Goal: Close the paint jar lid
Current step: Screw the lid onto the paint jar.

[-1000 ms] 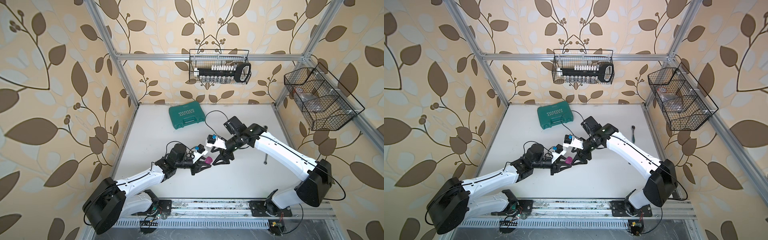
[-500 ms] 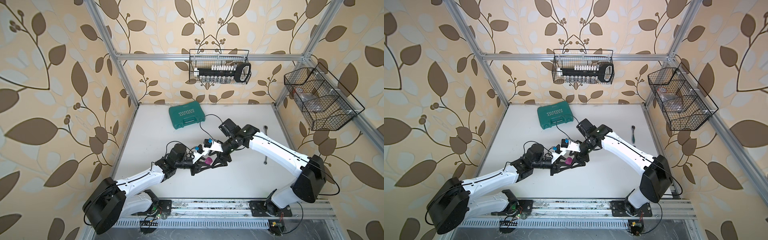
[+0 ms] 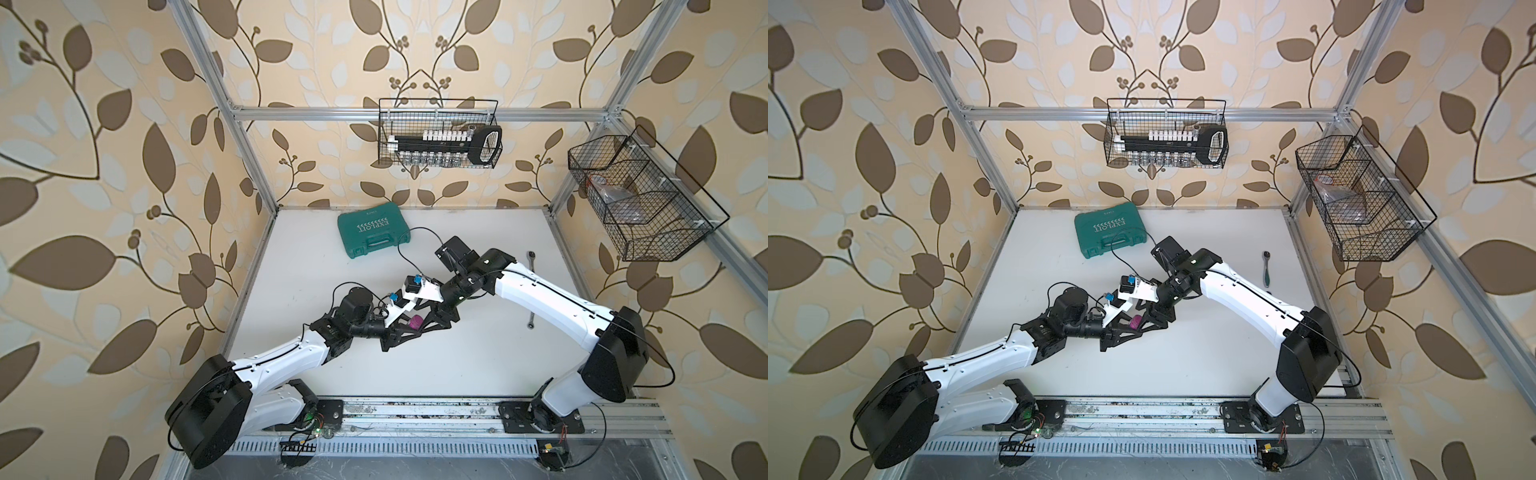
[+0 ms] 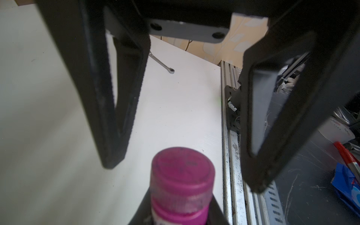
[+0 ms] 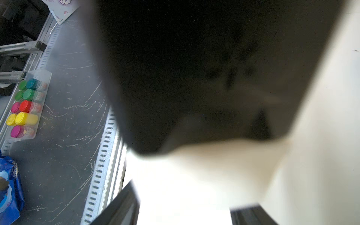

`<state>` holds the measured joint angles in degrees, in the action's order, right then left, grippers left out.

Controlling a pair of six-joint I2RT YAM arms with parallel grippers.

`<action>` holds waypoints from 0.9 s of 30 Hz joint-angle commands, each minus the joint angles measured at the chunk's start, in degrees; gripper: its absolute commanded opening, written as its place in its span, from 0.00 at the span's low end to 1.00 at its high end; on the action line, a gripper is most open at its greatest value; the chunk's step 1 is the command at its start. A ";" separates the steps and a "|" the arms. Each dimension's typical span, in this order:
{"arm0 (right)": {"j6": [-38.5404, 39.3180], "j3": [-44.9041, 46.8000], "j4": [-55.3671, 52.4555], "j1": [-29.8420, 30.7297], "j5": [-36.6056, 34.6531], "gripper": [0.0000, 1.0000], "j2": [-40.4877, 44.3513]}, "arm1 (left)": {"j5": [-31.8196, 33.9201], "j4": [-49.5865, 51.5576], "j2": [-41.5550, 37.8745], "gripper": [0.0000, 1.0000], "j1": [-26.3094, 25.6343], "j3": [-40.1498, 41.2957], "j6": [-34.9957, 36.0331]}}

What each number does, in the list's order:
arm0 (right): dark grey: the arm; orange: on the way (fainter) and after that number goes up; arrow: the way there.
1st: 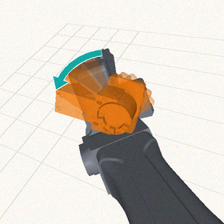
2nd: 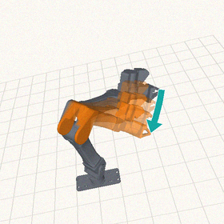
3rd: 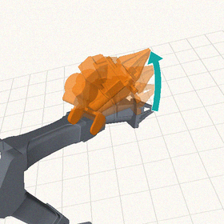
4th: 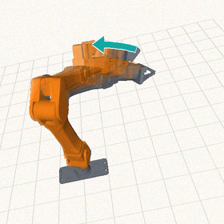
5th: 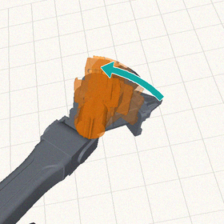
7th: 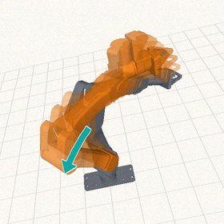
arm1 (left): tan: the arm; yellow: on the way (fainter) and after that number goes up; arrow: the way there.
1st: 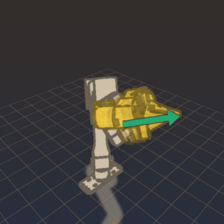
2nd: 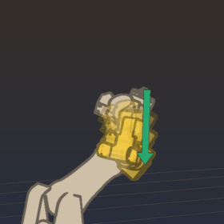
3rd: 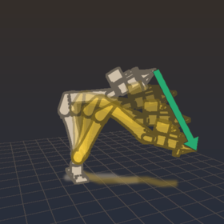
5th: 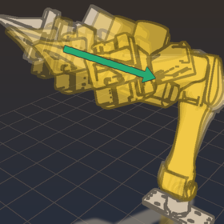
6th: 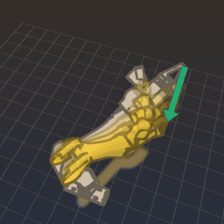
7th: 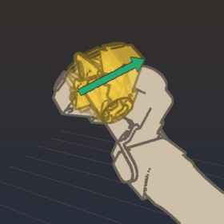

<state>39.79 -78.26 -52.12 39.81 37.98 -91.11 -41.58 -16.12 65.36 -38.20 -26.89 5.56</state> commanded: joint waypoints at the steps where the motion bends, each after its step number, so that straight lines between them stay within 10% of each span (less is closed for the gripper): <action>1: -0.94 -1.09 -1.04 0.53 -1.39 0.68 -2.18 | -1.54 -3.26 -0.66 0.00 -0.15 -1.65 0.82; 27: 0.30 -2.64 -3.99 -1.70 -0.47 0.80 -4.44 | -1.66 -3.29 -0.68 0.00 -0.16 -1.64 0.83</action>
<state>39.51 -79.81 -53.01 38.30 38.00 -93.82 -41.60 -14.72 65.36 -38.20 -26.89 5.63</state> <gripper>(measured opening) 0.798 0.278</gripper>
